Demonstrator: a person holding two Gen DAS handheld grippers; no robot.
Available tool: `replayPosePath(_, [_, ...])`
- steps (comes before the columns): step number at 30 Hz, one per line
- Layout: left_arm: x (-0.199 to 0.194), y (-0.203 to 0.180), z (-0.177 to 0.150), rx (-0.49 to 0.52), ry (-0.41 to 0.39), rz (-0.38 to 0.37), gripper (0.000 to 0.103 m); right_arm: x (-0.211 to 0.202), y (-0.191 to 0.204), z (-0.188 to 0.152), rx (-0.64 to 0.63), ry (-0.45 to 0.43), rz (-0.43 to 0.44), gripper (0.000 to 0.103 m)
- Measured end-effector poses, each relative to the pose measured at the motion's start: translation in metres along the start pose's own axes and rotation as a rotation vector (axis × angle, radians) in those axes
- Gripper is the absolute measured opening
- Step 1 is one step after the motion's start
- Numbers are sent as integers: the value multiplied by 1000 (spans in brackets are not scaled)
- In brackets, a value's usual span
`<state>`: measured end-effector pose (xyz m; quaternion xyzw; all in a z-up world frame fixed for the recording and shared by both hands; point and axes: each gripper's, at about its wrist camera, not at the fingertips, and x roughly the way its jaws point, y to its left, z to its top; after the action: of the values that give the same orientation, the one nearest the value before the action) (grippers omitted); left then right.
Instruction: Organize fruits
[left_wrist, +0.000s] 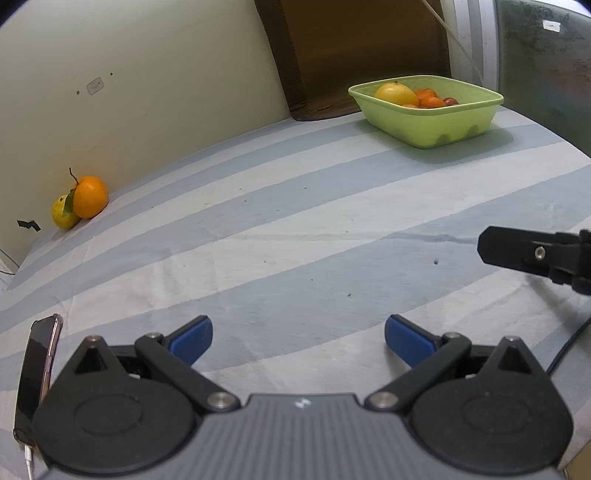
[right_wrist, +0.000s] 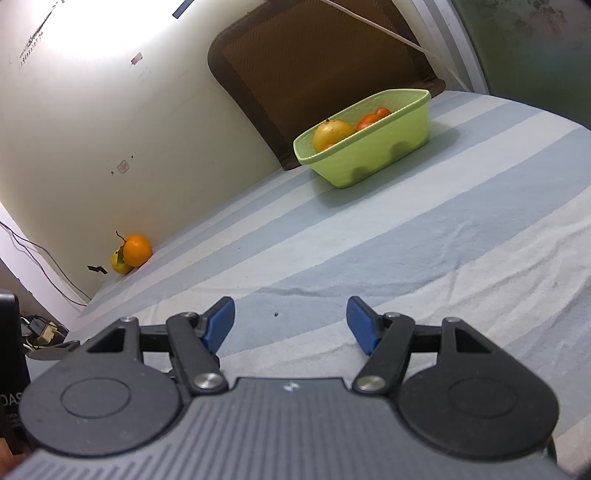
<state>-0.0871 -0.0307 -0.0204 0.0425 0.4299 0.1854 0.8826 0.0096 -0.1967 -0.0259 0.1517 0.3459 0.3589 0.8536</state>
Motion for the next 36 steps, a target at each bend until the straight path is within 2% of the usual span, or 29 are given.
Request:
replayPosePath(21, [5, 4, 4, 7, 9, 45, 103, 4, -7, 3, 11, 10, 28, 69])
replayPosePath(36, [4, 10, 5, 46, -54, 181, 103, 4, -9, 2, 21, 10, 39, 69])
